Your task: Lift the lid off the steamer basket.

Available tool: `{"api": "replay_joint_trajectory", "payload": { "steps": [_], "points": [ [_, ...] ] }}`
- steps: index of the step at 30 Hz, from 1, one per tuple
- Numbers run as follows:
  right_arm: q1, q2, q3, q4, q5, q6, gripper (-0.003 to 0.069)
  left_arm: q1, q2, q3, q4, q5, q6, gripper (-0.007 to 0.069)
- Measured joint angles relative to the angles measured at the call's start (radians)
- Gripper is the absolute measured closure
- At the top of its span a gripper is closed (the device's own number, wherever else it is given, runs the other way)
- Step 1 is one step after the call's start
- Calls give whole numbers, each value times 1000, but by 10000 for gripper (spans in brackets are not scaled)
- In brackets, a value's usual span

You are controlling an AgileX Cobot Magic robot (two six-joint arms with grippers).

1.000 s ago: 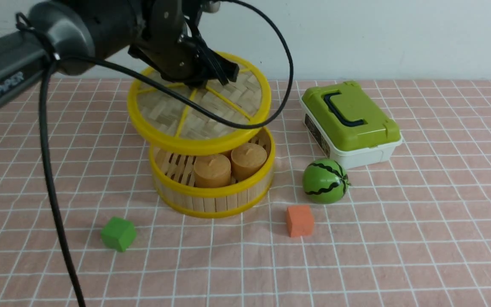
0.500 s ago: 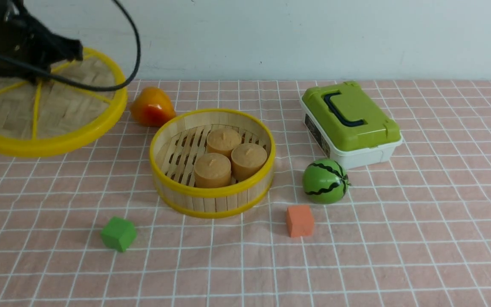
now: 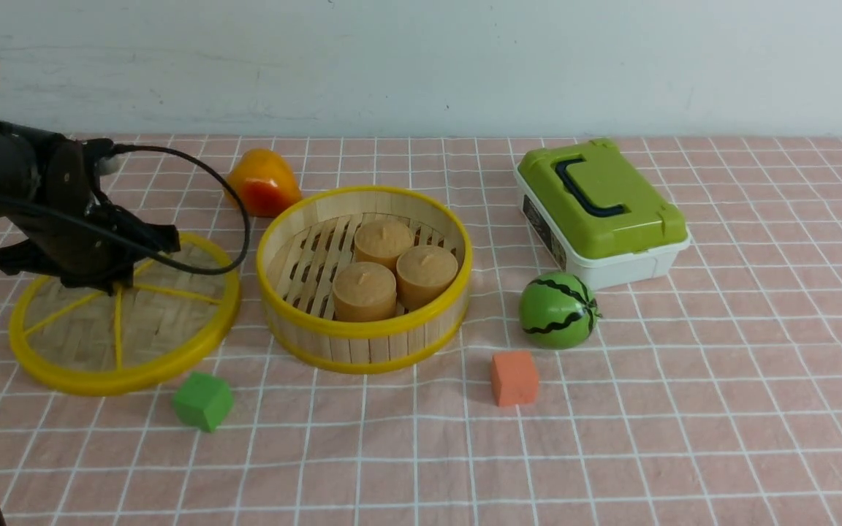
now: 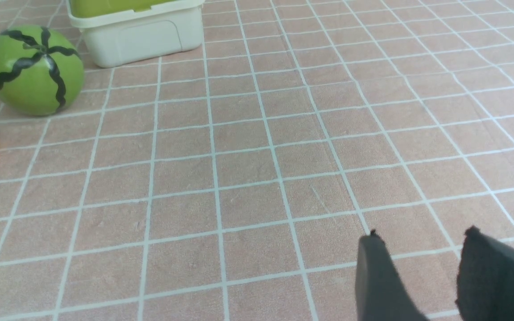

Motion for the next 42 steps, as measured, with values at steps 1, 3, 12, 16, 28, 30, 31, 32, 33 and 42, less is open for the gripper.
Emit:
{"api": "replay_joint_trajectory", "payload": {
  "steps": [1, 3, 12, 16, 28, 30, 31, 32, 33, 42],
  "points": [
    [0, 0, 0, 0, 0, 0, 418, 0, 0, 0, -1, -5, -7, 519],
    [0, 0, 0, 0, 0, 0, 418, 0, 0, 0, -6, -7, -18, 519],
    [0, 0, 0, 0, 0, 0, 418, 0, 0, 0, -75, -23, -25, 412],
    [0, 0, 0, 0, 0, 0, 418, 0, -21, 0, -83, -8, -26, 327],
    [0, 0, 0, 0, 0, 0, 418, 0, -555, 26, -186, 42, 78, 599],
    [0, 0, 0, 0, 0, 0, 418, 0, -688, 76, -233, 9, 116, 637],
    [0, 0, 0, 0, 0, 0, 418, 0, -767, 116, -263, -11, 141, 637],
    [0, 0, 0, 0, 0, 0, 418, 0, -780, 123, -263, -11, 141, 637],
    [0, 0, 0, 0, 0, 0, 418, 0, -831, 153, -289, -22, 157, 637],
    [0, 0, 0, 0, 0, 0, 418, 0, -1227, 573, -467, -7, 329, 637]
  ]
}}
